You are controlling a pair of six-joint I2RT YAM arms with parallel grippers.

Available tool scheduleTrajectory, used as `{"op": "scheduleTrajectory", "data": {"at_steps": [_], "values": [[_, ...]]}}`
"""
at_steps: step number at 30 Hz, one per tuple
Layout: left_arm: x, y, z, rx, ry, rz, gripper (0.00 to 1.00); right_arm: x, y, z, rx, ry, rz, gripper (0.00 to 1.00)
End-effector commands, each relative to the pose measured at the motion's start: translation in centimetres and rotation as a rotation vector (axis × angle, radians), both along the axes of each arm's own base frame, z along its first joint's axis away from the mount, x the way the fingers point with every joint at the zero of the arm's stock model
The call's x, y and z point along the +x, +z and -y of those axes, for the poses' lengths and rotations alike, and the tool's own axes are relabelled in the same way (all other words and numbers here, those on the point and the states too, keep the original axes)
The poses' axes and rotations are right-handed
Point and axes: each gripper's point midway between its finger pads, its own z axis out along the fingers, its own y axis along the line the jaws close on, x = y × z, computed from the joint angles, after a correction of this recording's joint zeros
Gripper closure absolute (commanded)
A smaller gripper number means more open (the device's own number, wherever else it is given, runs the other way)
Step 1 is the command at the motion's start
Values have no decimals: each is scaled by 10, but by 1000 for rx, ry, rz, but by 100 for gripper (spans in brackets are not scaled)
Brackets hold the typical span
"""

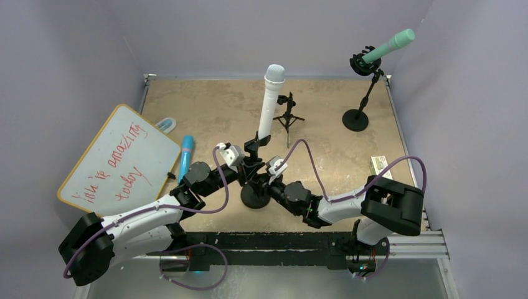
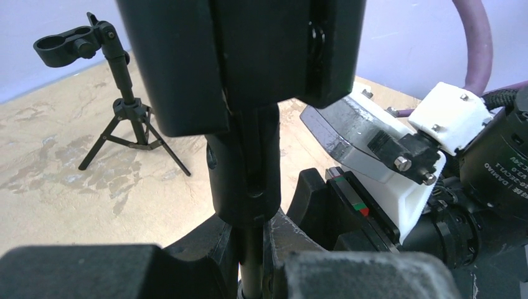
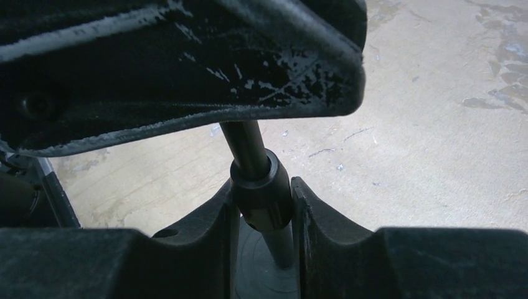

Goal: Remove the microphone from the stand

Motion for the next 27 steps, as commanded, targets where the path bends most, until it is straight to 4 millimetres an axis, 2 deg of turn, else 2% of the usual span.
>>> {"op": "scheduleTrajectory", "data": {"at_steps": [1,6,8,11,19,22,27], "values": [[7,13,-7,-28,45,46,100,22,16,2,19,-137,10,100],[10,15,-7,-44,62,44,100,35,3,47,-45,-516,1,100],[10,15,-8,-48,64,40,100,33,-2,52,-57,-544,-26,100],[11,12,-8,-46,70,34,100,27,-6,47,-57,-482,-39,99],[12,11,-10,-41,79,33,100,20,-13,33,-25,-379,-100,70],[12,13,-9,-38,77,37,100,20,-10,32,12,-337,-127,58],[12,14,-8,-39,74,38,100,15,6,28,107,-188,-118,38]]}}
